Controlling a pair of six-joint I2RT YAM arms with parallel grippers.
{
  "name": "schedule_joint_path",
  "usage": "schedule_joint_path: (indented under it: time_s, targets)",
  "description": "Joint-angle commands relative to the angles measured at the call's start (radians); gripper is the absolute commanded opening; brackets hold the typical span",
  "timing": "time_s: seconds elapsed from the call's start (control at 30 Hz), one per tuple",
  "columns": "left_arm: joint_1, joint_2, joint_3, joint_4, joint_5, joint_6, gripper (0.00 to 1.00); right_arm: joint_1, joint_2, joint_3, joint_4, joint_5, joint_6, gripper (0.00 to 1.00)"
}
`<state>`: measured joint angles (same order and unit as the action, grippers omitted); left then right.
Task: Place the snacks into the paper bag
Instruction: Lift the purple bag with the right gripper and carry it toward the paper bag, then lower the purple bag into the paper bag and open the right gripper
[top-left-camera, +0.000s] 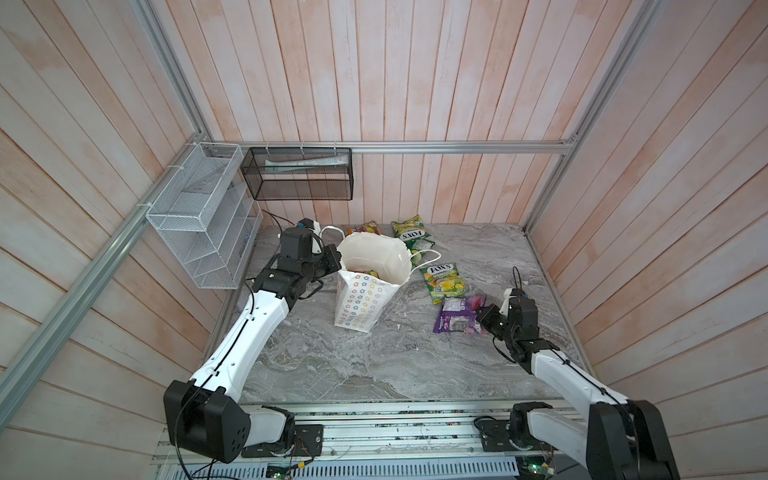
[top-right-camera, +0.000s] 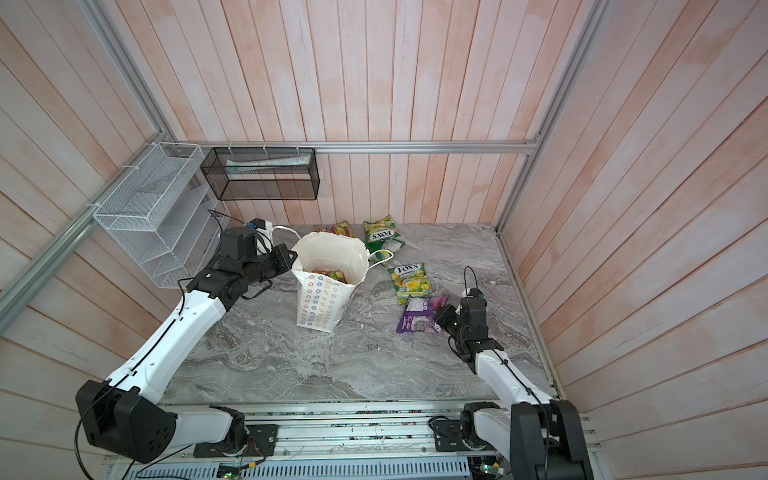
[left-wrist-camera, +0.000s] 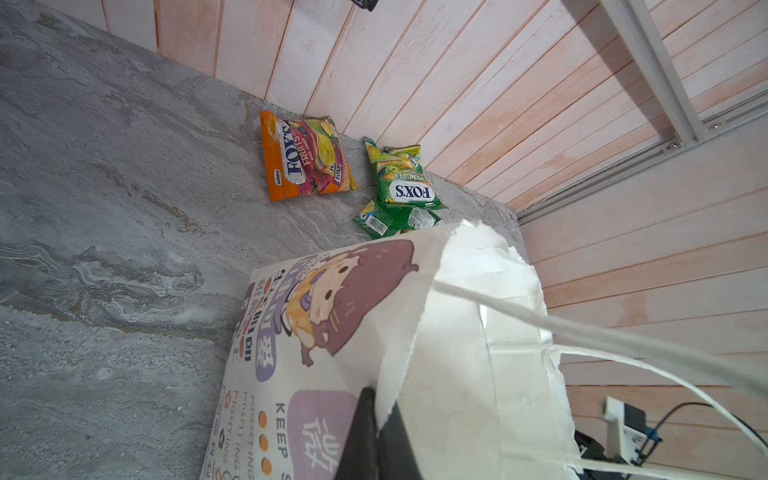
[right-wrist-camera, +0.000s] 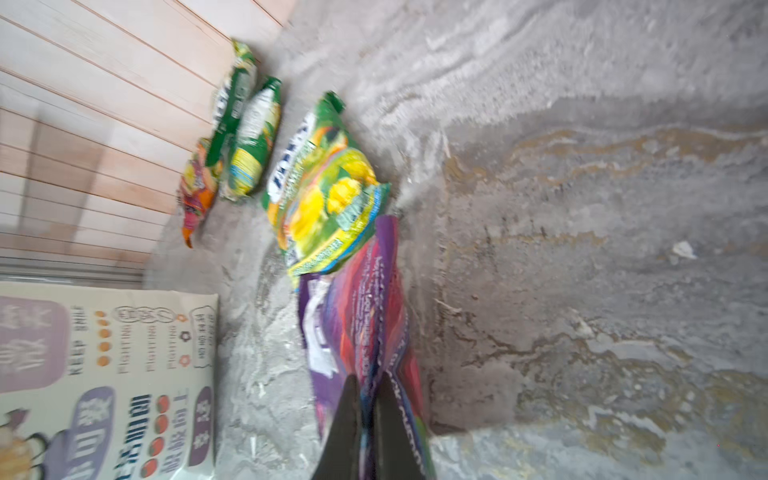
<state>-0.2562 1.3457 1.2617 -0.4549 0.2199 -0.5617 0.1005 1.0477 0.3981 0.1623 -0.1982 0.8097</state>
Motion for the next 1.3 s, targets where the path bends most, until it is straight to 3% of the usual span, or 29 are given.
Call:
schedule_joint_path:
  time_s: [0.0,0.23,0.4,1.03,1.27]
  targets:
    - [0.007,-0.006,0.002,0.086,0.036,-0.013,0.0,0.013,-0.118,0.053,-0.087,0.032,0.04,0.0]
    - [0.009,-0.002,-0.004,0.099,0.062,-0.021,0.0,0.118,-0.271,0.244,-0.248,0.134,0.039,0.0]
    - [0.01,-0.005,-0.005,0.104,0.078,-0.026,0.0,0.235,-0.276,0.394,-0.278,0.229,0.018,0.0]
    - [0.012,-0.001,-0.012,0.12,0.089,-0.018,0.0,0.68,0.049,0.933,-0.169,0.515,-0.225,0.0]
    - [0.011,-0.002,-0.014,0.129,0.114,-0.021,0.0,0.757,0.148,1.058,-0.153,0.552,-0.304,0.0]
